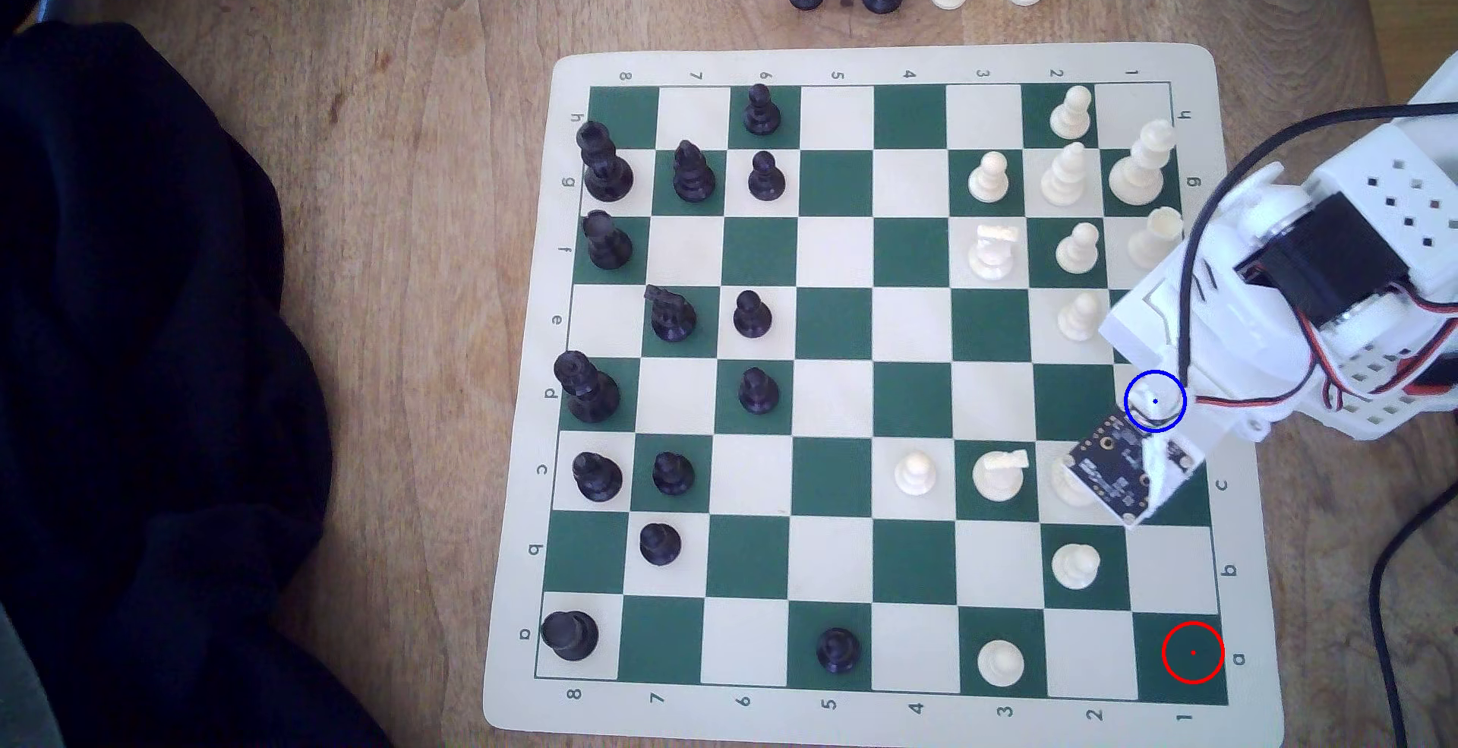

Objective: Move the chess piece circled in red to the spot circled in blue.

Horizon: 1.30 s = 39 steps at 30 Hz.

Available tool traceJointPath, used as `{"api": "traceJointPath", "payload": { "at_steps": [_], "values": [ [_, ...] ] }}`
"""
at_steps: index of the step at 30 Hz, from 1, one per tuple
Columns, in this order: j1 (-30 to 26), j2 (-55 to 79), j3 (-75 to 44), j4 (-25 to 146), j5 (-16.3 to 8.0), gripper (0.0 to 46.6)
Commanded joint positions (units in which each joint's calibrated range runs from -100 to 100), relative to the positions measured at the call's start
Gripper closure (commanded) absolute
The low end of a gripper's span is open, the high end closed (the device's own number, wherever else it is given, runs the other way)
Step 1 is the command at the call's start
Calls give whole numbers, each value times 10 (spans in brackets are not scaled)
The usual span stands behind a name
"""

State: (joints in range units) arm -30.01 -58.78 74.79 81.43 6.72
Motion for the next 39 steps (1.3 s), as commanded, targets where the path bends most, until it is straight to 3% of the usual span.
{"api": "traceJointPath", "payload": {
  "at_steps": [1,39],
  "values": [
    [2,-1,-60,5,3,464],
    [41,-10,-5,-31,27,463]
  ]
}}
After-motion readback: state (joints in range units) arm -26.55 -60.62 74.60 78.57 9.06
